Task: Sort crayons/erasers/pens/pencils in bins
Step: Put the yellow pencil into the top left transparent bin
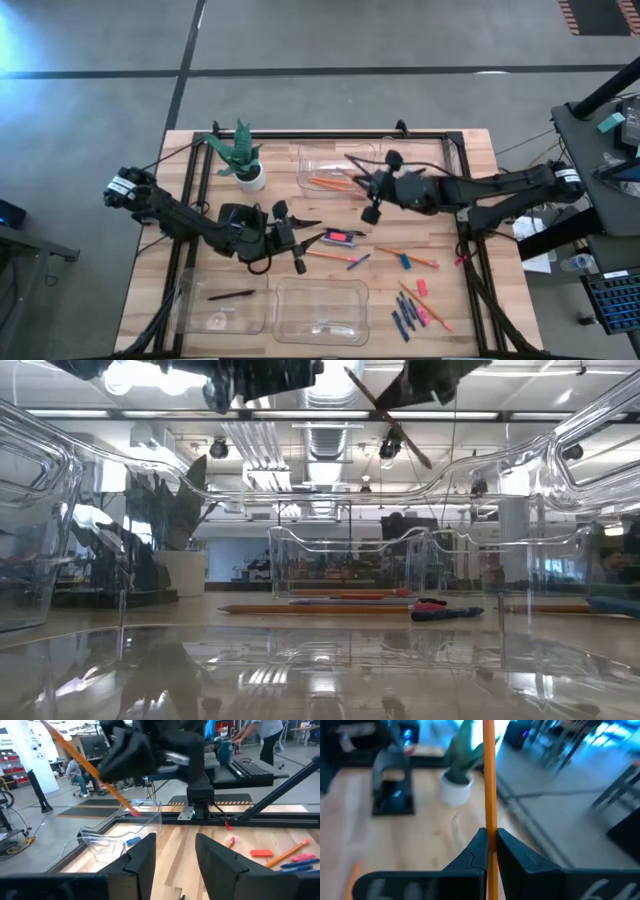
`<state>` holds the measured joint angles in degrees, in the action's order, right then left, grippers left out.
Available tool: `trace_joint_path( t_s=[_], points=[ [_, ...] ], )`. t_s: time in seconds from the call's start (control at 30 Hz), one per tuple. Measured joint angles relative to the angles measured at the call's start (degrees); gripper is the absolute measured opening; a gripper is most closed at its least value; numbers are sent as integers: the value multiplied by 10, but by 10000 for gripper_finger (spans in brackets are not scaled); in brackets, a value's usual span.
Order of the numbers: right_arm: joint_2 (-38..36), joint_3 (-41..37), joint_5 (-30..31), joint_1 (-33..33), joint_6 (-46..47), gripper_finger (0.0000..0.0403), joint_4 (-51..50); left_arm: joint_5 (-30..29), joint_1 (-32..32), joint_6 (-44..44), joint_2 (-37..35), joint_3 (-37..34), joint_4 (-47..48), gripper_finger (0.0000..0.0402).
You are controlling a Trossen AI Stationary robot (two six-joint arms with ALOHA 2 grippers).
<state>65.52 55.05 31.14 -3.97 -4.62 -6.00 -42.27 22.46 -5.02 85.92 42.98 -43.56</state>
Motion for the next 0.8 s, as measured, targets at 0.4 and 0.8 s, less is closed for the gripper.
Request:
trace_joint_path(
  t_s=[0.4, 0.8],
  points=[
    [116, -28, -98, 168, -39, 18, 149, 1, 2, 1, -8, 1, -1, 125],
    [241, 1, -142, 254, -29, 18, 141, 1, 4, 1, -8, -1, 0, 125]
  ],
)
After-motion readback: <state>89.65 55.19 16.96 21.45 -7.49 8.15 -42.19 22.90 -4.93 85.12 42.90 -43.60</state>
